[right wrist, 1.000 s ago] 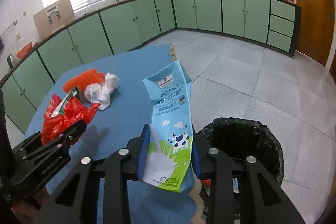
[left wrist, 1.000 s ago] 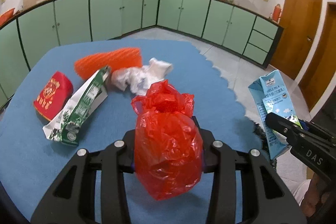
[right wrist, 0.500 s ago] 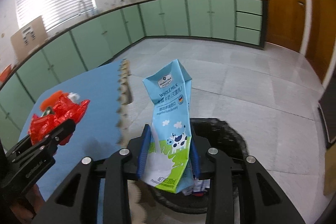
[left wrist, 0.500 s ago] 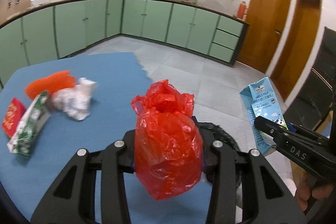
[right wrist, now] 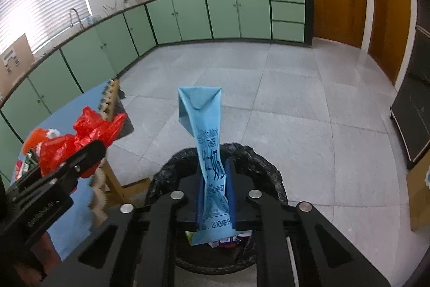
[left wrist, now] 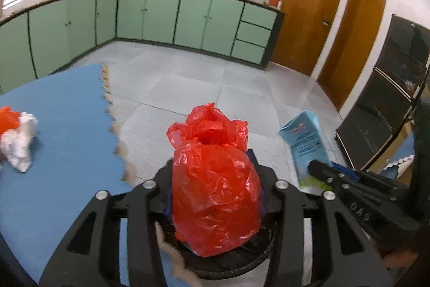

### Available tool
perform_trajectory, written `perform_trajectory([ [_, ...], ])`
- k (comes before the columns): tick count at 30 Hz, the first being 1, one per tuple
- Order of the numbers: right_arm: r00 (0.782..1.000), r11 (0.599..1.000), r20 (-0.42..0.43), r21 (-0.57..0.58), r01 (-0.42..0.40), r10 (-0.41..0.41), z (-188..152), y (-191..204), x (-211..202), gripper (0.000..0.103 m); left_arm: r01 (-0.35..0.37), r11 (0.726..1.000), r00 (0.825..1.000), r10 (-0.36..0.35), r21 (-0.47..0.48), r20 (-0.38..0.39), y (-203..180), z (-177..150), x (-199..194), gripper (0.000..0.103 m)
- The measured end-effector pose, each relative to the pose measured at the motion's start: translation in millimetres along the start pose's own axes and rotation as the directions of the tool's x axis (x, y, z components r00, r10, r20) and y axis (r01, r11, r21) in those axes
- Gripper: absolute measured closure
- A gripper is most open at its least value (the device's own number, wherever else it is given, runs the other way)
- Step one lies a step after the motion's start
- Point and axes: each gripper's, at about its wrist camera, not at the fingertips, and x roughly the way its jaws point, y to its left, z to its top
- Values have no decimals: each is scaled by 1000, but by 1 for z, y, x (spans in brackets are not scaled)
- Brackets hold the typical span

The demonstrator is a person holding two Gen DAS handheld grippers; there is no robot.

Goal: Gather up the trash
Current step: 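Carry the red bag and milk carton over the bin and release both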

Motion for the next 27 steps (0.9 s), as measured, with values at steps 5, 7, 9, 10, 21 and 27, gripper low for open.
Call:
perform_trajectory([
  [5, 999, 1000, -24, 18, 21, -20, -2, -13, 19, 74, -8, 1000, 1000, 8, 5, -16, 2, 1, 13, 28],
  [7, 999, 999, -18, 30, 29, -28, -1, -18, 20, 73, -8, 1000, 1000, 8, 0, -13, 6, 1, 11, 26],
  [9, 999, 999, -9, 32, 33, -33, 2, -21, 17, 67, -7, 1000, 1000, 7, -14, -5, 10, 2, 8, 26],
  [10, 999, 999, -2, 35, 34, -34, 3, -20, 14, 65, -10, 1000, 1000, 10, -17, 3, 11, 2, 4, 26],
  [21, 985, 998, 163, -23, 56, -52, 18, 15, -39, 11, -114, 993, 982, 114, -13, 151, 34, 5, -64, 16],
  [27, 974, 996, 220, -84, -27, 45, 21, 60, -54, 6, -239, 970, 946, 243, -45, 214, 75, 4, -110, 14],
])
